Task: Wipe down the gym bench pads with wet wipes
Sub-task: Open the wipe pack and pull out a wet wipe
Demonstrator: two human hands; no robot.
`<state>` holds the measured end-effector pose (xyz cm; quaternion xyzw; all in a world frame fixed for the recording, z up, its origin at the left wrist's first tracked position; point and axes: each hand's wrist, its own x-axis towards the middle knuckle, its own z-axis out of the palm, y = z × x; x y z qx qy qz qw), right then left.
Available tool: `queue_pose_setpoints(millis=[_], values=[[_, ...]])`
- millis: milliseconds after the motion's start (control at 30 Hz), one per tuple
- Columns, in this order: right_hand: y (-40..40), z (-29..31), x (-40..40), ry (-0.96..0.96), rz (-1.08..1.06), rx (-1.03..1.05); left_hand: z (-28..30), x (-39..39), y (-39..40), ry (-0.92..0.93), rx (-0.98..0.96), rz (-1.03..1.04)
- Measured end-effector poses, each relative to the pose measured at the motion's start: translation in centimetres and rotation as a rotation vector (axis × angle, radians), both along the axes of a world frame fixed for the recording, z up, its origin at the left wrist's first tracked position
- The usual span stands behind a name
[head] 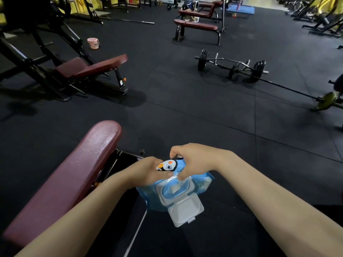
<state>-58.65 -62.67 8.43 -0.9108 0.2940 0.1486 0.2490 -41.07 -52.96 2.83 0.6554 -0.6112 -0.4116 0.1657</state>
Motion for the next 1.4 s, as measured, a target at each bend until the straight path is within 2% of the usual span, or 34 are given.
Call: queue_pose_setpoints(millis=[100,167,300,367,433,567,700,1033,1400], values=[[1.1,-2.2,-0.5,-0.095,-0.003,-0.218,-1.9,0.2,1.7,0.119,-0.024,0.13],[2.5,-4.0,-1.4,-0.228,-0.053,-0.343,-3.5,-0.3,3.2,0.242,-0.002,0.31],[6.5,-7.1,-3.3,-0.543,-0.347,-0.213,-5.4,-1.7,5.7,0.432,0.023,0.7],[8.0,-8.6,-3.4,-0.737,-0.441,-0.205,-5.4,-2.2,6.2,0.529,0.023,0.819],[8.9,-9.5,-2.9,-0.793,-0.491,-0.168,-5.3,-2.6,6.3,0.591,0.012,0.881],[9.3,-9.9,-1.7,-0.741,-0.58,-0.022,-5.2,-2.8,6.4,0.614,-0.021,0.906],[9.1,-10.2,-1.0,-0.779,-0.646,0.034,-5.1,-2.9,6.4,0.625,-0.044,0.914],[9.6,-9.8,-0.5,-0.874,-0.568,-0.079,-4.1,-4.1,7.1,0.66,-0.12,0.905],[10.0,-9.5,-0.7,-0.885,-0.597,-0.097,-3.7,-4.8,7.2,0.635,-0.16,0.891]])
